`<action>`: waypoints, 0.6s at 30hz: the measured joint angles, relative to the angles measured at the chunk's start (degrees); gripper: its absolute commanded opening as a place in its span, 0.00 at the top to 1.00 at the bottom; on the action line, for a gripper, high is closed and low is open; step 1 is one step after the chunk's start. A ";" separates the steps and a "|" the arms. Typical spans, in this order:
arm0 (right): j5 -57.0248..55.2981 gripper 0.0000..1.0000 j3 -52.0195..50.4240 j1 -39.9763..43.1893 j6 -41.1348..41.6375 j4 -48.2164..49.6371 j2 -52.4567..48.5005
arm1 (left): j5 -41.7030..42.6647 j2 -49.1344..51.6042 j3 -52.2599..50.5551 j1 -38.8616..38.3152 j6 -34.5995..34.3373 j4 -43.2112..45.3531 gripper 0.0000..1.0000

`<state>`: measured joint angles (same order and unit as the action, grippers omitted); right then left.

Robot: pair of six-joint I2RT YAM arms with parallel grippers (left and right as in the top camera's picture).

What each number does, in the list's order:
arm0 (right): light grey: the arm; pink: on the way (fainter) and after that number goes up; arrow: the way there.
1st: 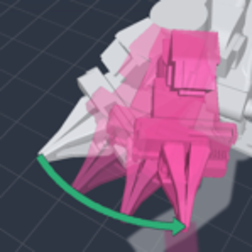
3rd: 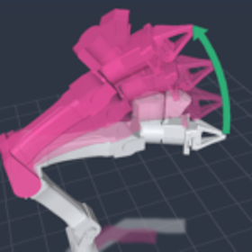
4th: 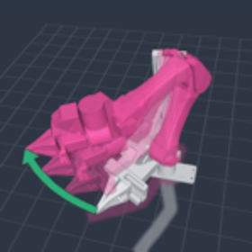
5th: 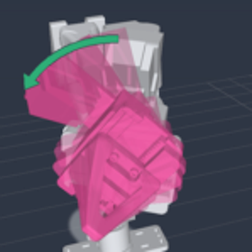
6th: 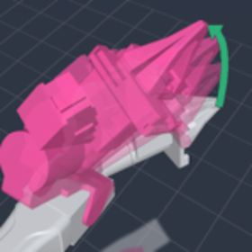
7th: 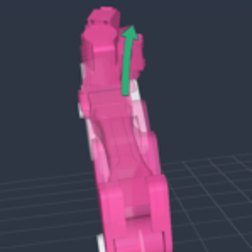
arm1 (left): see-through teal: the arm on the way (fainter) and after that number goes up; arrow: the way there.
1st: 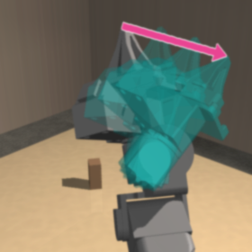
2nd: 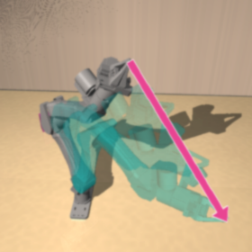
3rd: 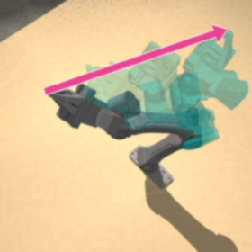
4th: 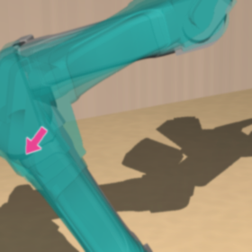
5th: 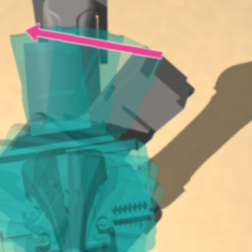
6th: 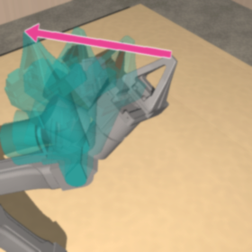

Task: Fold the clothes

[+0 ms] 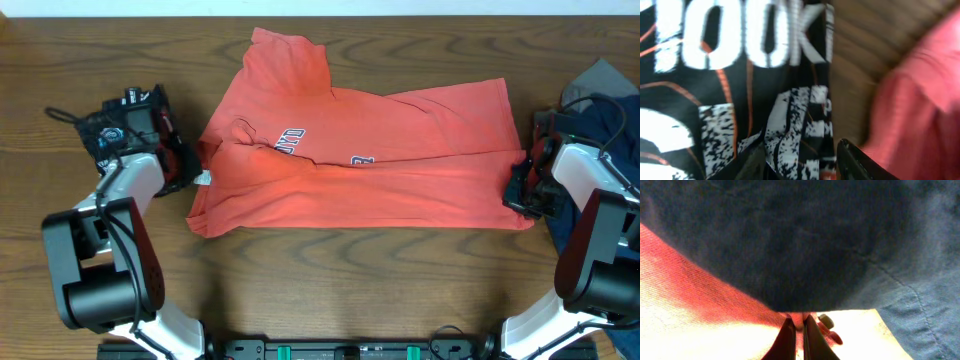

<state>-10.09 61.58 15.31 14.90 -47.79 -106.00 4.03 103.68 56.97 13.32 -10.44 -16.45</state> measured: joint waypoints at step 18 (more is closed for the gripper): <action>0.07 0.97 0.00 0.00 -0.02 0.04 0.00 | 12.48 -6.38 1.49 5.62 2.71 -8.79 0.01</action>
<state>-10.02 61.58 15.31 14.87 -47.75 -106.00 16.51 97.30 58.46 18.94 -7.73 -25.23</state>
